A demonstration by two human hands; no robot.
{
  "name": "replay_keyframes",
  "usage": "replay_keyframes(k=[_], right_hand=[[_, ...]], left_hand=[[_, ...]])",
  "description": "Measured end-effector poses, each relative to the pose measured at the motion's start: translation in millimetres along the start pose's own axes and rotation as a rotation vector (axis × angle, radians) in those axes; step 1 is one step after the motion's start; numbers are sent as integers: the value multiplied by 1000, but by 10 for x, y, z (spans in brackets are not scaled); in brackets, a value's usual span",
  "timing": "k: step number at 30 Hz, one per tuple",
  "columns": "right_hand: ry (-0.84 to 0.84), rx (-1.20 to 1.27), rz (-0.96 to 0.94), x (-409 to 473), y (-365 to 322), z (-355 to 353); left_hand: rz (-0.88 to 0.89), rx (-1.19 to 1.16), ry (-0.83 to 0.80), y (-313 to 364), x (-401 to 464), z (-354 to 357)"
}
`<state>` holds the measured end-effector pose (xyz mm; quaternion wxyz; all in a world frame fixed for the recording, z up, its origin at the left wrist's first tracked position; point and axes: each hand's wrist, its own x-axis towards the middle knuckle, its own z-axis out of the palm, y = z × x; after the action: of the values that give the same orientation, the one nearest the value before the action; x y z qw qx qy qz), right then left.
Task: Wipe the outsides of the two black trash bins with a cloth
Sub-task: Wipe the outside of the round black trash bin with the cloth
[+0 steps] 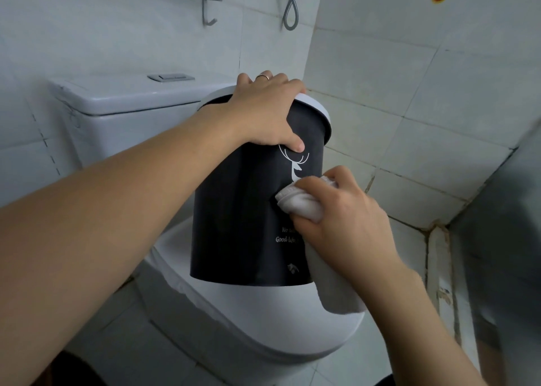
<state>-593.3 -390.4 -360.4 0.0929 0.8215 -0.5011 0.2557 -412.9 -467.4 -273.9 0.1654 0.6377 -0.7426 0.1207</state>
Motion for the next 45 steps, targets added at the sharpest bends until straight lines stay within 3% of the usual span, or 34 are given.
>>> replay_keyframes(k=[8,12,17,27,34,40,45], right_hand=[[-72,190,-19,-71,109,83],[-23,260,30,-185,218,94],[-75,221,94,-361,287,157],[-61,263,16,-520,95,197],[-78,153,147,-506,202,193],[-68,181,5,-607,-35,159],[-51,124,122,-562,131,192]], left_hand=[[-17,4,-54,-88,-7,12],[-14,14,-49,-93,-22,37],[-4,57,-128,-184,-57,15],[23,92,-103,-143,-108,10],[21,93,-93,-166,-147,18],[52,103,-85,-119,-145,6],[55,110,-86,-99,-133,0]])
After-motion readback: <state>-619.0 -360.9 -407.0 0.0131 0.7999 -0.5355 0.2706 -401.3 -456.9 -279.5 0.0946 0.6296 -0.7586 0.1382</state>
